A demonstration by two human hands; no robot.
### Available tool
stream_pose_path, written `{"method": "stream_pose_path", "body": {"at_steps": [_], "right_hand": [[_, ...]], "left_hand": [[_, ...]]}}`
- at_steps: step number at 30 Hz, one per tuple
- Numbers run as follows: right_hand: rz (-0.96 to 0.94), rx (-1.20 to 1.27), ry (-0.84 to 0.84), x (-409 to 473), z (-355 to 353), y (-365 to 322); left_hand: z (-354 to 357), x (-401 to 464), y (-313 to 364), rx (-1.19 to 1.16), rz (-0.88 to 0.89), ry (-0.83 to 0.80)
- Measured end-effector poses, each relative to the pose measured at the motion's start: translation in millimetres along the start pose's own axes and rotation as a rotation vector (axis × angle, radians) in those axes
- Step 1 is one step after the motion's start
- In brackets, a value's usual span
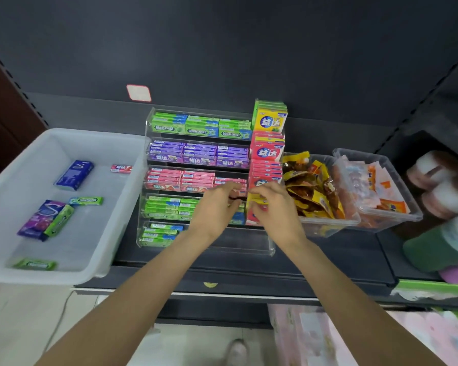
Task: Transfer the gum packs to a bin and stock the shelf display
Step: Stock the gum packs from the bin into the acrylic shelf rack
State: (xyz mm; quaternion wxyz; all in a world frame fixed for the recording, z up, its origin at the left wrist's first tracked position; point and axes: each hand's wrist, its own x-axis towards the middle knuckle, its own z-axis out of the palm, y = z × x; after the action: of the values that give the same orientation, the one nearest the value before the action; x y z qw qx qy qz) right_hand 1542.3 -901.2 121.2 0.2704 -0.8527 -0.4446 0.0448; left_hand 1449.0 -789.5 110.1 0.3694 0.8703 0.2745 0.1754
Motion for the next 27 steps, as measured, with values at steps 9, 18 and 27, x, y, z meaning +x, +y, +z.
{"method": "stream_pose_path", "body": {"at_steps": [9,18,27], "right_hand": [[-0.203,0.159,-0.126,22,62,-117],[-0.162,0.173,-0.262,48,171,-238],[-0.054,-0.086,-0.601,83,262,-276]], "left_hand": [[-124,-41,-92,0.161,-0.156,0.272],[-238,-80,-235,0.328,-0.379,0.081],[-248,-61,-302,0.402,-0.342,-0.329]]}}
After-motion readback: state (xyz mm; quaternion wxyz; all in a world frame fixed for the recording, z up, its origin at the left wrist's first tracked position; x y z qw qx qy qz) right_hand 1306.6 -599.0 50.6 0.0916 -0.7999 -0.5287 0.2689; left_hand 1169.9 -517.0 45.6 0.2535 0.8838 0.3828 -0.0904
